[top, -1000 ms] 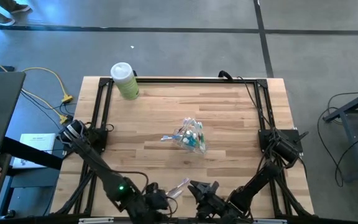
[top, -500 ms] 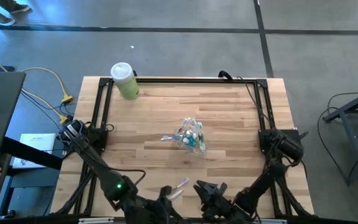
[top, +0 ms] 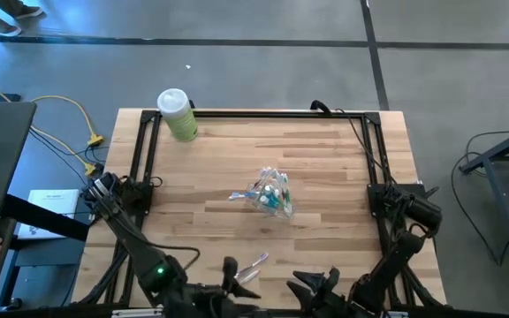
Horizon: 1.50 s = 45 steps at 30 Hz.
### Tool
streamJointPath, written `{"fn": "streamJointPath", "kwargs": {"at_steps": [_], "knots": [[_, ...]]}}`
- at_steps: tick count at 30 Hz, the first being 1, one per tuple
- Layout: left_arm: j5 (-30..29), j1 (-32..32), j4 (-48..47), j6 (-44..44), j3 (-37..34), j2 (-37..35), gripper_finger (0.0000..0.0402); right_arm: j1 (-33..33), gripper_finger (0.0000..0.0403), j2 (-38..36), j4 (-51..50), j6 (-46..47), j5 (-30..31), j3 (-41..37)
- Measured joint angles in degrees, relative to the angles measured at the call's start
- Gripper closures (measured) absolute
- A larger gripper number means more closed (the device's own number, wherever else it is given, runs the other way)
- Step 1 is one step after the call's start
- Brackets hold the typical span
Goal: Pick & Place toothbrushing station
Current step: Put the orange toothbrush into the transparent organizer
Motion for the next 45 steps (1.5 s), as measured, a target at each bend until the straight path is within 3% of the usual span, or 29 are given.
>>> {"fn": "streamJointPath", "kwargs": {"at_steps": [3, 8, 14, 18, 26, 29, 35, 45], "knots": [[0.19, -0.56, -9.19, -10.95, -0.02, 0.81, 0.0304, 0.28, 0.021, 0.0, 0.01, 0.02, 0.0, 0.0], [5.55, -1.19, -21.87, -28.2, -0.02, 2.86, 0.0304, 0.05, 0.021, 0.0, 0.34, 0.09, -0.02, 0.0], [11.48, -0.11, -32.6, -39.12, -0.27, 3.99, 0.0303, -1.97, 0.021, 0.0, 0.37, 0.16, -0.07, 0.0], [12.27, 1.0, -36.63, -44.31, -0.24, 4.15, 0.0287, -3.01, 0.021, 0.0, 0.36, 1.42, -0.14, 0.0], [15.15, 1.54, -37.65, -51.72, -0.24, 6.48, 0.0195, -4.22, 0.021, 0.0, -0.42, 1.51, -0.2, 0.0], [21.39, 1.98, -37.6, -57.96, -0.24, 7.75, 0.017, -4.48, 0.021, 0.0, -1.43, 1.6, -0.21, 0.0], [32.19, 2.87, -38.59, -64.22, -0.26, 11.07, 0.0167, -4.59, 0.021, 0.0, -2.19, 1.62, -0.63, 0.0], [35.9, 4.36, -38.84, -67.59, -0.26, 14.7, 0.017, -4.59, 0.021, 0.0, -2.17, 2.46, -2.1, 0.0]]}}
